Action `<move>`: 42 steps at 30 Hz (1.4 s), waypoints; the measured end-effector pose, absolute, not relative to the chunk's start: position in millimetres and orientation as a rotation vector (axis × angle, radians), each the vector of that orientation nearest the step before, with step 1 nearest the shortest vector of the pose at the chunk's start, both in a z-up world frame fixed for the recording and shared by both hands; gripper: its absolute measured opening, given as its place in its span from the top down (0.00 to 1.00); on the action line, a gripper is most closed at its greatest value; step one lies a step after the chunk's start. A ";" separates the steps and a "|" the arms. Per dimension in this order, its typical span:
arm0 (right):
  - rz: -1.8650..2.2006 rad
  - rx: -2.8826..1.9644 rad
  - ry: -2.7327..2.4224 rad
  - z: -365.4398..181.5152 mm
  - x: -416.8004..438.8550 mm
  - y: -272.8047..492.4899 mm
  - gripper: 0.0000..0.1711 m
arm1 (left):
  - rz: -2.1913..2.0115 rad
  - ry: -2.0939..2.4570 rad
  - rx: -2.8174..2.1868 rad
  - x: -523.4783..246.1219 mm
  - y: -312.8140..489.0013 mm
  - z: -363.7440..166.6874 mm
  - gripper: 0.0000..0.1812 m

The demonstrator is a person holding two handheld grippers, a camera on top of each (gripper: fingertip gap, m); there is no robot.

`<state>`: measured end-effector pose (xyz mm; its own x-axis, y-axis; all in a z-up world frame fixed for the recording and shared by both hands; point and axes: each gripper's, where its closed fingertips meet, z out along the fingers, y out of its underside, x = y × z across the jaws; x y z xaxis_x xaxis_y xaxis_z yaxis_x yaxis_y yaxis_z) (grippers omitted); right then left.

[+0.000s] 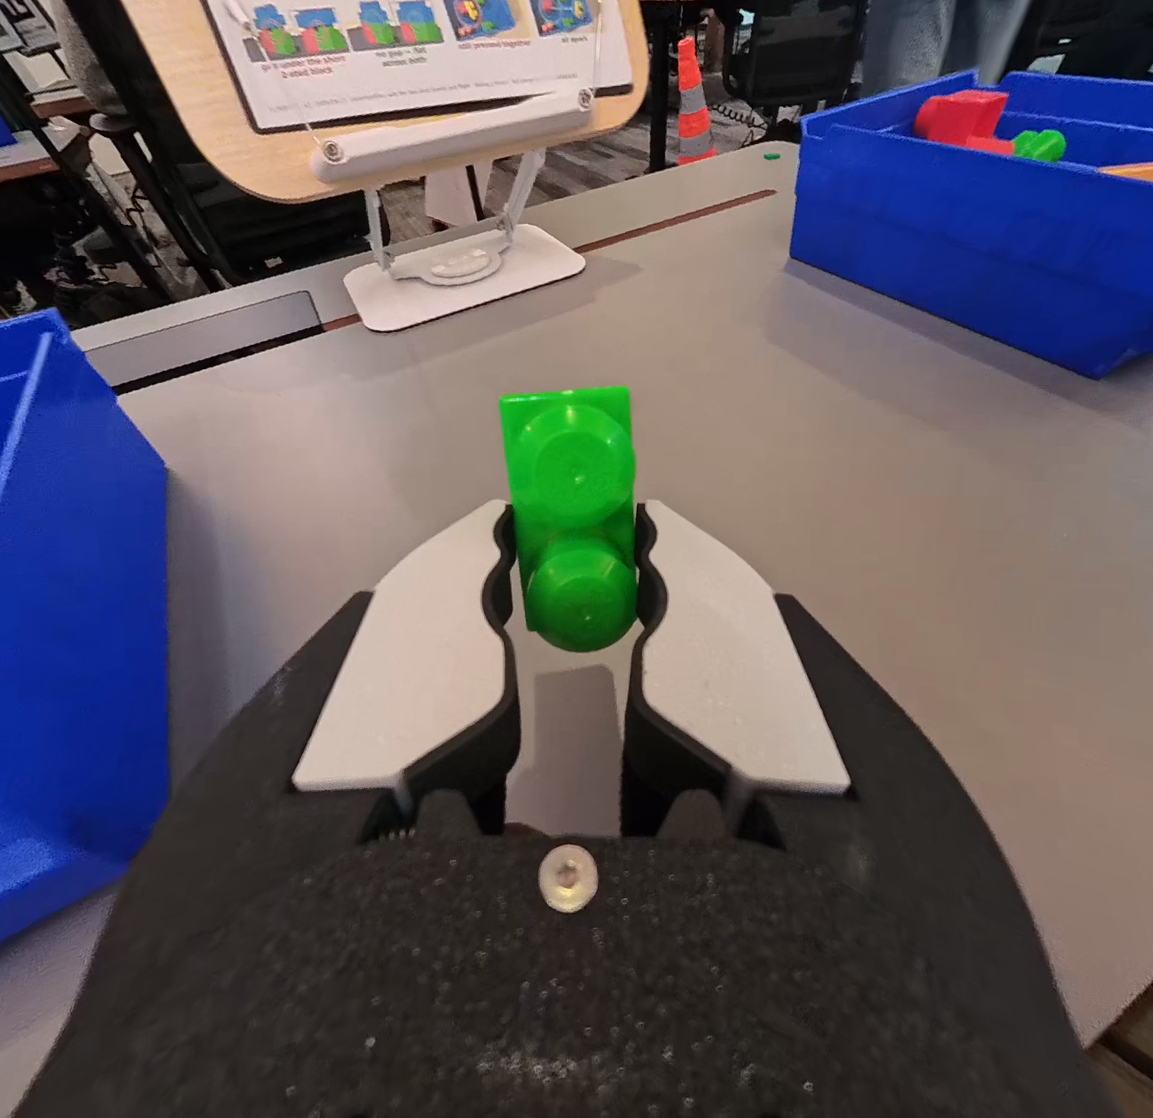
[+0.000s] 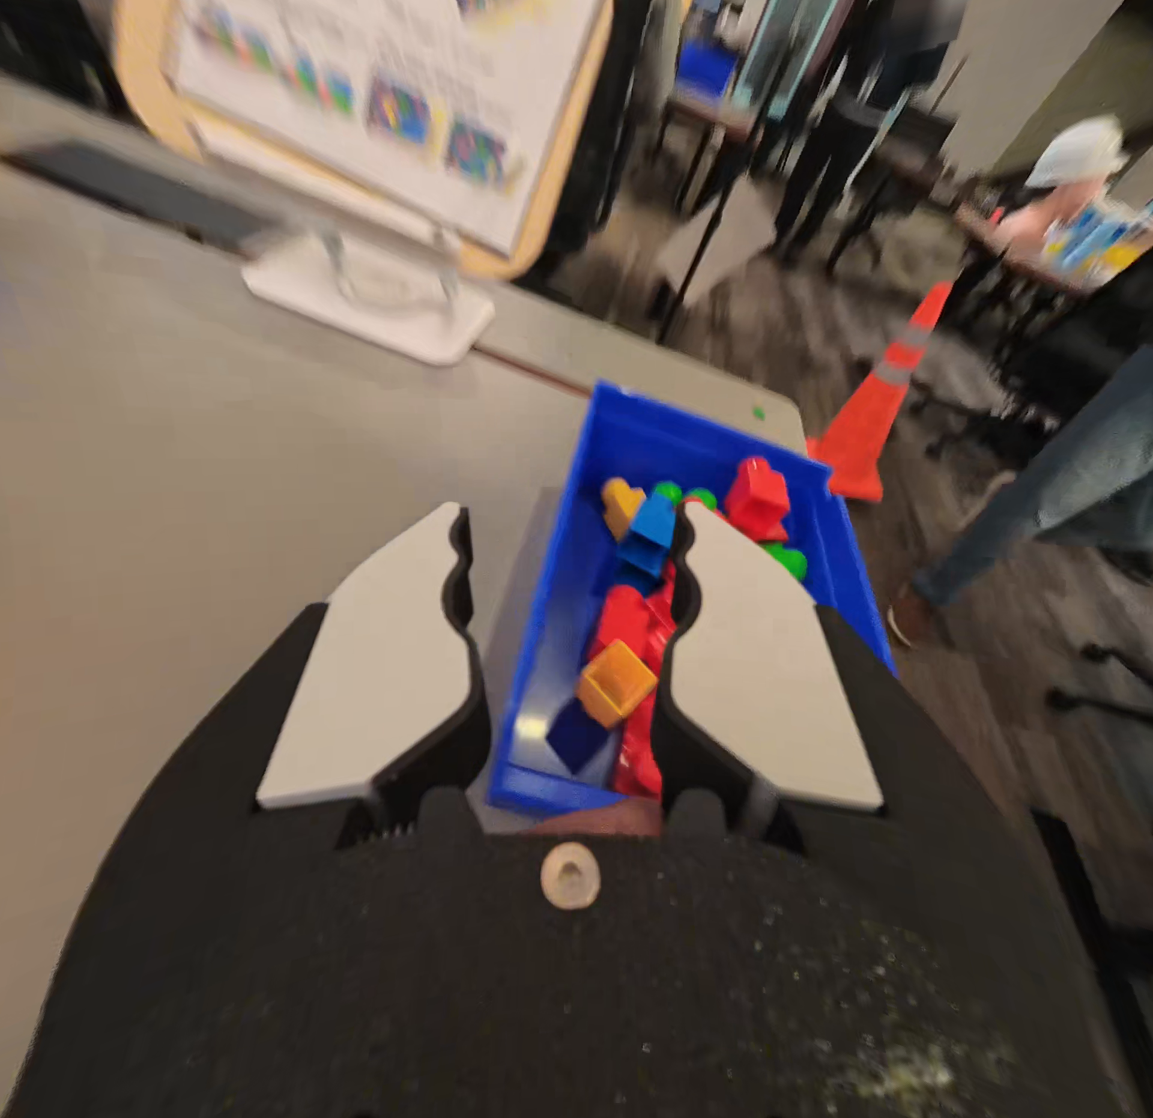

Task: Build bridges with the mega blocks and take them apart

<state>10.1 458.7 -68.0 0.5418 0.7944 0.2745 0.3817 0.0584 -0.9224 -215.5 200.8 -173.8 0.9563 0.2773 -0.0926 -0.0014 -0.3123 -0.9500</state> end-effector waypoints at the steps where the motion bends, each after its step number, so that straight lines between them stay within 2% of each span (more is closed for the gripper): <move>1: 0.458 -1.522 -1.014 -67.0 4.0 442.5 0.64 | 0.283 -0.209 -1.870 -217.7 200.0 -173.4 0.80; 3: 0.554 -1.492 -0.978 -76.5 -12.1 410.6 0.60 | 0.287 -0.219 -1.867 -221.2 198.6 -172.3 0.80; 10: 0.782 -1.415 -1.003 -142.9 -61.6 322.4 0.60 | 0.281 -0.209 -1.871 -224.4 197.0 -172.6 0.80; 18: 0.894 -1.486 -1.072 -176.5 -67.3 298.1 0.61 | 0.248 -0.125 -1.849 -211.4 200.1 -165.8 0.80; 23: 0.979 -1.404 -1.165 -173.0 -73.4 290.2 0.63 | 0.121 -0.019 -1.825 -192.0 204.4 -158.2 0.80; 33: 1.652 -0.982 -1.669 -121.3 -103.6 235.0 0.63 | -0.468 0.367 -1.559 -134.2 206.7 -81.9 0.80; 38: 1.743 -0.868 -1.728 -102.7 -114.8 218.1 0.63 | -0.518 0.516 -1.533 -120.9 220.1 -77.7 0.80; 42: 1.748 -0.851 -1.745 -105.8 -118.6 217.3 0.67 | -0.600 0.610 -1.519 -107.2 222.9 -83.1 0.80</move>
